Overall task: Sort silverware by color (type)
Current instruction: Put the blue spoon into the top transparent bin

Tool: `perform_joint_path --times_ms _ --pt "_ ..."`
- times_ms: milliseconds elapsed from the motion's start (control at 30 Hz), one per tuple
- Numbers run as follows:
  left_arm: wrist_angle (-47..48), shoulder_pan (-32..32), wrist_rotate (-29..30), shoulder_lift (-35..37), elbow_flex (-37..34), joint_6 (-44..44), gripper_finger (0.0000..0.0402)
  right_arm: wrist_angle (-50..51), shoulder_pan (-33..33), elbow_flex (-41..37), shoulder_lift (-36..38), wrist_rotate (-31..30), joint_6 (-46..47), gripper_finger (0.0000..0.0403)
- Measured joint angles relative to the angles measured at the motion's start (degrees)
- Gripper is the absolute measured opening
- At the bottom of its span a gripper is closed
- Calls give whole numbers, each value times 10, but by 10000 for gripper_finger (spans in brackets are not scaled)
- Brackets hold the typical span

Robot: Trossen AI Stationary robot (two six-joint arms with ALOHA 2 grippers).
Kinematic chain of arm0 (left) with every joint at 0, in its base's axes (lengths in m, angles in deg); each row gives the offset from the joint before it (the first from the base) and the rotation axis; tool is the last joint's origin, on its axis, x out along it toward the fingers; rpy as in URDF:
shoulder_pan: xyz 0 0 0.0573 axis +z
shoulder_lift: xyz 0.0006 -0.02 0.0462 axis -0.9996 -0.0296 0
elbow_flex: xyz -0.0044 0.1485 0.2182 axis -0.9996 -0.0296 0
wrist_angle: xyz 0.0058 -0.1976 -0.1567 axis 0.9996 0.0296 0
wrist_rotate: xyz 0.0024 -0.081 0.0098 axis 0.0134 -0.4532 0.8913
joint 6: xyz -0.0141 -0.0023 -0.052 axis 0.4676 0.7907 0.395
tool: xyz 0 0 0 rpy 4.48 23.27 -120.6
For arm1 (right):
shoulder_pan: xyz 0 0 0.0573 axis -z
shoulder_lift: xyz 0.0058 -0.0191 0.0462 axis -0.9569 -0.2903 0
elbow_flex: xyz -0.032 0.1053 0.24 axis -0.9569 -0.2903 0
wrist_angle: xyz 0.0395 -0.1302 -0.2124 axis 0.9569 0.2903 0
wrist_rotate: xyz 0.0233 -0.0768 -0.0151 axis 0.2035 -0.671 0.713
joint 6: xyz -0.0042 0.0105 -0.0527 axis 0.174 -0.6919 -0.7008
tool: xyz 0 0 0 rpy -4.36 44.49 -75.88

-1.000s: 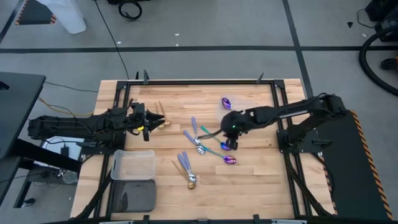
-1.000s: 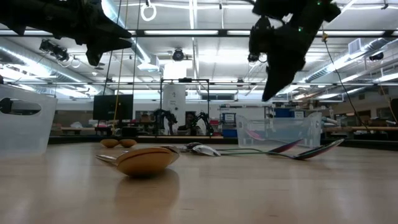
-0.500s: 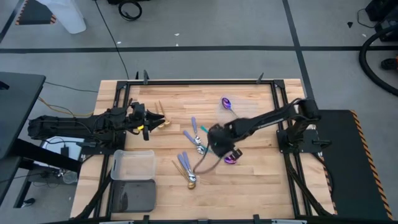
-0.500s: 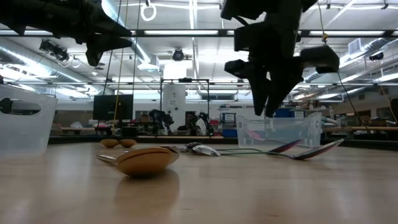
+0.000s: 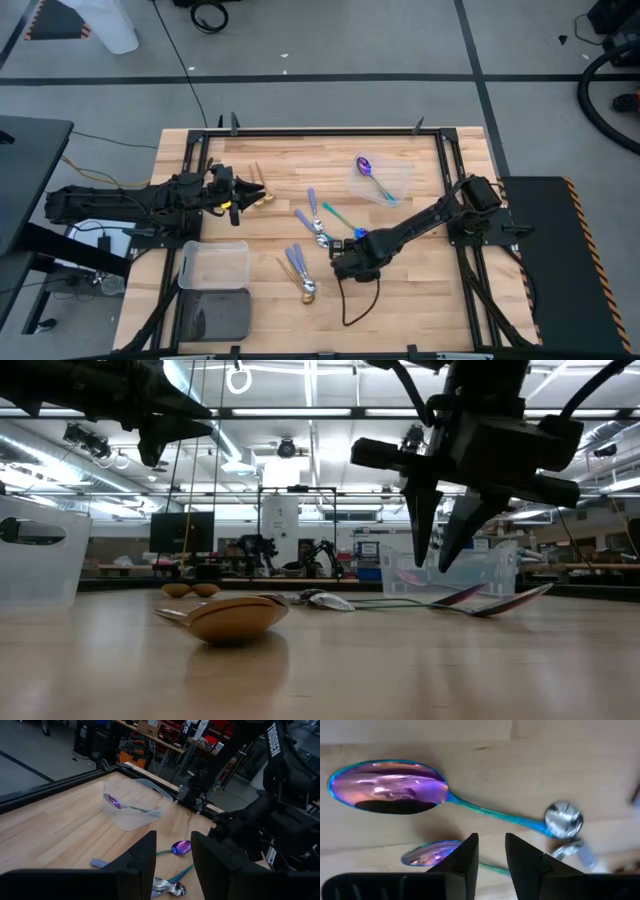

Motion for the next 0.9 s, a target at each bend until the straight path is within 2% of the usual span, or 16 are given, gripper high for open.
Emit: perform_joint_path --times_ms 133,200,300,600,800,900 --pt "0 0 0 0 0 3 130 2 -5 0 0 0 -68 130" --pt "0 0 0 0 0 4 130 0 -6 0 0 27 -110 142" --pt "0 0 0 0 0 4 130 -11 -7 0 0 32 -154 155" --pt "0 0 0 0 0 4 130 -64 10 -22 0 60 -223 151" --pt "0 0 0 0 0 4 130 -82 19 -47 0 44 -263 150" --pt "0 0 0 0 0 5 130 -82 26 -50 0 56 -265 150"
